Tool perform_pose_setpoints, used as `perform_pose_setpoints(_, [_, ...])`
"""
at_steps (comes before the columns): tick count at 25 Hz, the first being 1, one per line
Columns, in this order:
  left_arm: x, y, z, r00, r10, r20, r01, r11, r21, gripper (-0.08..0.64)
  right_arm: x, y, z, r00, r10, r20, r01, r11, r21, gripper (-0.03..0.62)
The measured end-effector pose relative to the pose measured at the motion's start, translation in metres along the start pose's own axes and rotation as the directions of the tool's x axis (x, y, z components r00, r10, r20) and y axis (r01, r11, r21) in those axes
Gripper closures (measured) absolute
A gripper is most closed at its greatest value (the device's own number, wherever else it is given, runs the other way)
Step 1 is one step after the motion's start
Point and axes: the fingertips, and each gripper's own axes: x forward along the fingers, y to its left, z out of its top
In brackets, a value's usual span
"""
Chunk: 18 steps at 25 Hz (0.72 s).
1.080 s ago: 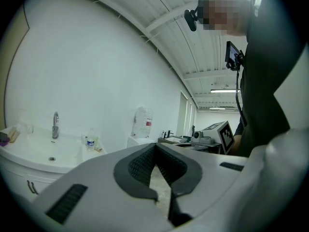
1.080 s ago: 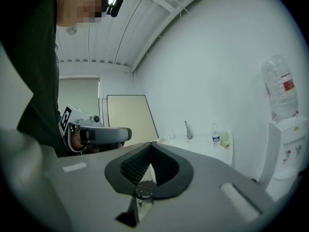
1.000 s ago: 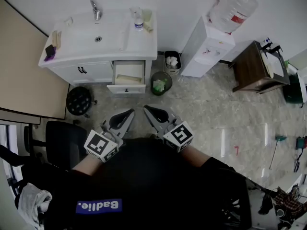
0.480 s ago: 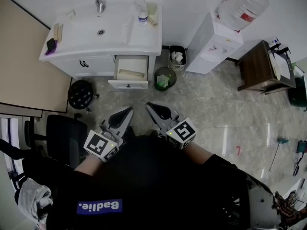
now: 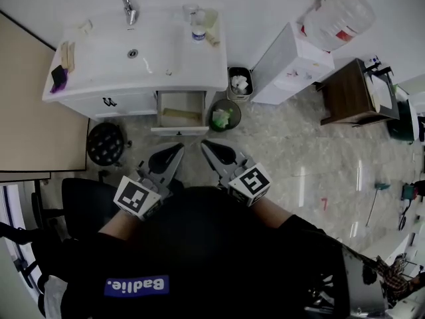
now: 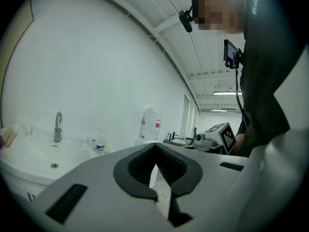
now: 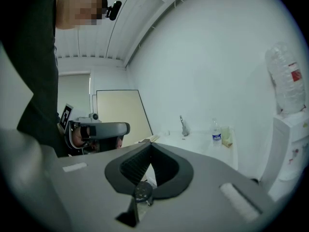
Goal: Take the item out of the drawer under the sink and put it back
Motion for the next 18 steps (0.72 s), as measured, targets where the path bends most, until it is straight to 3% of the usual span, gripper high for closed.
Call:
perform_pose_setpoints(10, [-0.002, 0.097, 0.008, 0.997, -0.073, -0.005, 0.073, 0.996, -0.044, 0.556, 0.088, -0.011, 0.012, 0.995, -0.087, -0.037, 0.087, 0.996, -0.002, 0.591])
perform_pose_setpoints(18, [0.017, 0.132, -0.018, 0.997, -0.051, -0.052, 0.049, 0.998, -0.047, 0.555, 0.108, -0.028, 0.001, 0.995, -0.077, -0.066, 0.079, 0.997, 0.025, 0.591])
